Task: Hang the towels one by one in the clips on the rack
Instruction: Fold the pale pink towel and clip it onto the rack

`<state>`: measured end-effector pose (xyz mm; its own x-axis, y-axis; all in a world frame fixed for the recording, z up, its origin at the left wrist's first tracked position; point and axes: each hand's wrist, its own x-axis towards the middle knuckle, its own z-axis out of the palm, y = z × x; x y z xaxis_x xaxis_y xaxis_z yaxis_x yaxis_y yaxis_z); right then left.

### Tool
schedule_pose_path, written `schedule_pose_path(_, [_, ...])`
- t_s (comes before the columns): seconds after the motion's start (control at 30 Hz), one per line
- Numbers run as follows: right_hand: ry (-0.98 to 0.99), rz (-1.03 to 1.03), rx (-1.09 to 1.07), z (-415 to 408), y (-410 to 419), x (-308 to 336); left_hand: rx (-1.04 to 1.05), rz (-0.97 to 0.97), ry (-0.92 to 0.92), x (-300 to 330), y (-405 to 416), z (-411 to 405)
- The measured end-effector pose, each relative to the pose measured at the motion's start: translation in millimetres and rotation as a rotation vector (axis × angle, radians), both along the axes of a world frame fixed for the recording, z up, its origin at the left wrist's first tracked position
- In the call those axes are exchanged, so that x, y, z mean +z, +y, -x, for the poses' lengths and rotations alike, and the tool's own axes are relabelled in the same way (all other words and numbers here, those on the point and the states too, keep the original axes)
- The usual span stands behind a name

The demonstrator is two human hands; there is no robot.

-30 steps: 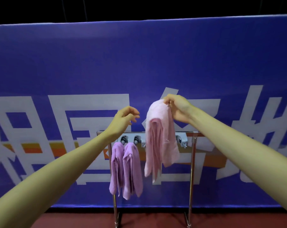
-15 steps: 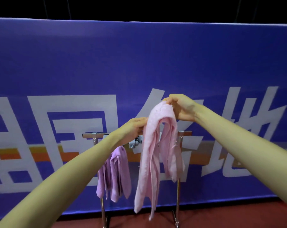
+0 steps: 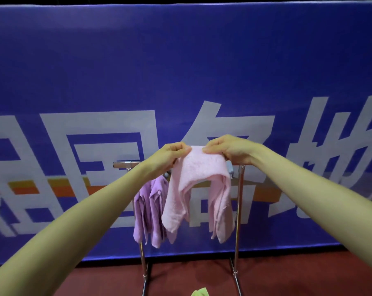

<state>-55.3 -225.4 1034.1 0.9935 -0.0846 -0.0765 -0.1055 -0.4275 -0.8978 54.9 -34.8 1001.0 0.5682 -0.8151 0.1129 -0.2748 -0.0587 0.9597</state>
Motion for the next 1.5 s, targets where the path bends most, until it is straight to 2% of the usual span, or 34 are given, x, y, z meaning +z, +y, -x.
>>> schedule_pose_path(0.2, [0.022,0.014,-0.006,-28.8,-2.0,-18.1,0.006,-0.076,-0.048,-11.9,-3.0,-25.1])
schedule_pose_path(0.4, [0.139,0.027,-0.004,-63.7,-9.7,-63.1,0.011,-0.2,-0.043,-59.6,-11.1,-59.7])
schedule_pose_path(0.5, [0.199,0.047,-0.012,-87.9,-14.5,-93.8,0.056,-0.295,-0.146,-82.4,-20.1,-78.2])
schedule_pose_path(0.7, [0.195,0.193,0.002,-131.0,-19.5,-141.0,0.093,-0.485,-0.355,-124.4,-29.7,-120.0])
schedule_pose_path(0.9, [0.117,0.442,-0.067,-173.7,-16.0,-170.6,0.326,-0.616,-0.602,-150.2,-43.1,-149.0])
schedule_pose_path(1.03, [0.042,0.571,-0.164,-194.3,-15.5,-183.6,0.435,-0.615,-0.67,-162.1,-54.5,-165.2])
schedule_pose_path(1.3, [-0.002,0.882,-0.269,-217.3,-8.7,-213.4,0.463,-0.705,-0.804,-188.7,-62.9,-182.2])
schedule_pose_path(1.5, [-0.024,0.926,-0.307,-214.1,-6.5,-223.8,0.527,-0.626,-0.806,-201.0,-60.7,-179.2])
